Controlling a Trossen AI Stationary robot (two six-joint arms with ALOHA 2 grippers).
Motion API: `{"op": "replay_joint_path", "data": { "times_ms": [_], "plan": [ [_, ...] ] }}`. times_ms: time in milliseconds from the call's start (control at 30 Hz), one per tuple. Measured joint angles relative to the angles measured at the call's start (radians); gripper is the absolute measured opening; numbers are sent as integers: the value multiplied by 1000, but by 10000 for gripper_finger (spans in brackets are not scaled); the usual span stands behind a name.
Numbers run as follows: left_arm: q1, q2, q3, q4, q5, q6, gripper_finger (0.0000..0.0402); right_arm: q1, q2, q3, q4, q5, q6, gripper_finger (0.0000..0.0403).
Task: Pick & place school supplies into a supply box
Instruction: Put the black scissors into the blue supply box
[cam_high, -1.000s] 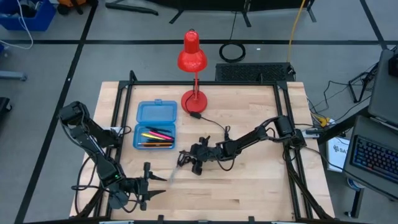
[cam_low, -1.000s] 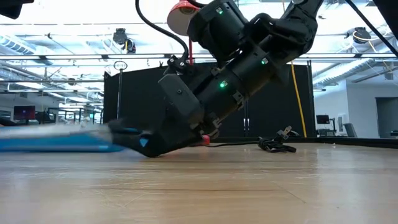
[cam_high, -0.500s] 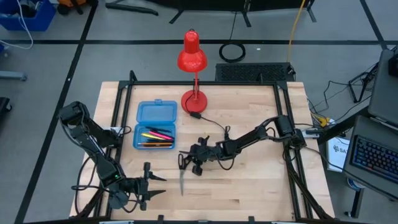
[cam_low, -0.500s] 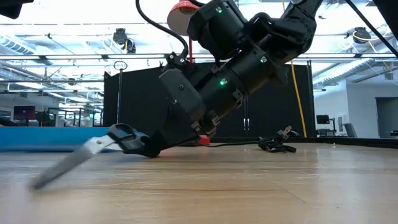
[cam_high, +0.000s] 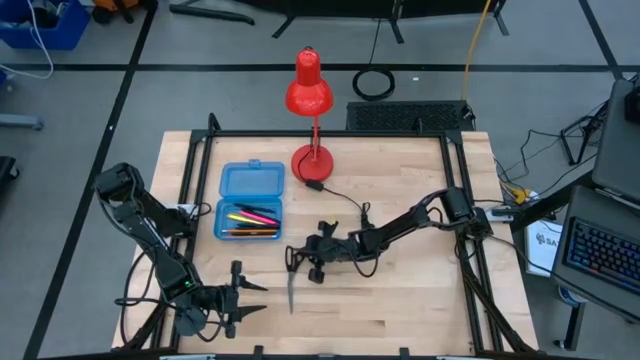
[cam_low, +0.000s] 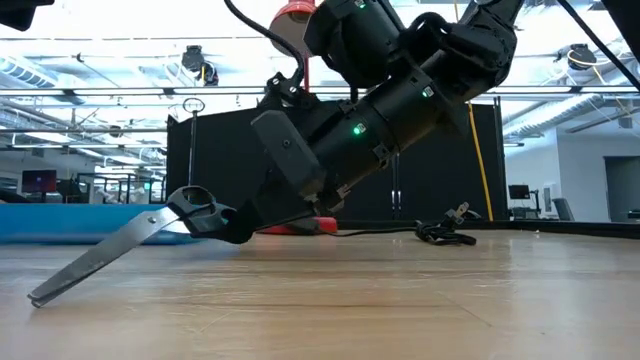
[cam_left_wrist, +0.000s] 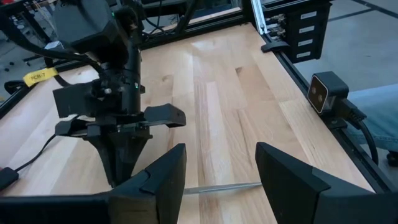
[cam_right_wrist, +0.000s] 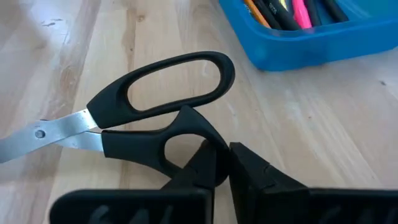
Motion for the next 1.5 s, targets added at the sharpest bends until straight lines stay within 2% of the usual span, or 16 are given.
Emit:
{"op": "replay_joint_path", "data": {
  "times_ms": [233,400,767,967,1067,1233,1367,1500],
  "plan": [
    [0,0,0,0,0,0,200,6,0,0,62,78,-68,13],
    [0,0,0,2,0,3,200,3,-17,0,136,94,-157,12],
    [0,0,0,10,0,7,200,3,-133,0,195,295,-427,5],
    [0,0,0,7,0,0,200,0,-165,0,286,335,-561,5],
    [0,0,0,9,0,0,200,0,-165,0,349,438,-618,5],
    [0,0,0,10,0,1,200,-24,-166,0,391,452,-720,5],
    [0,0,0,10,0,1,200,-46,-166,0,403,423,-828,5],
    [0,0,0,11,-12,2,200,-75,-149,2,418,407,-827,5]
  ]
}}
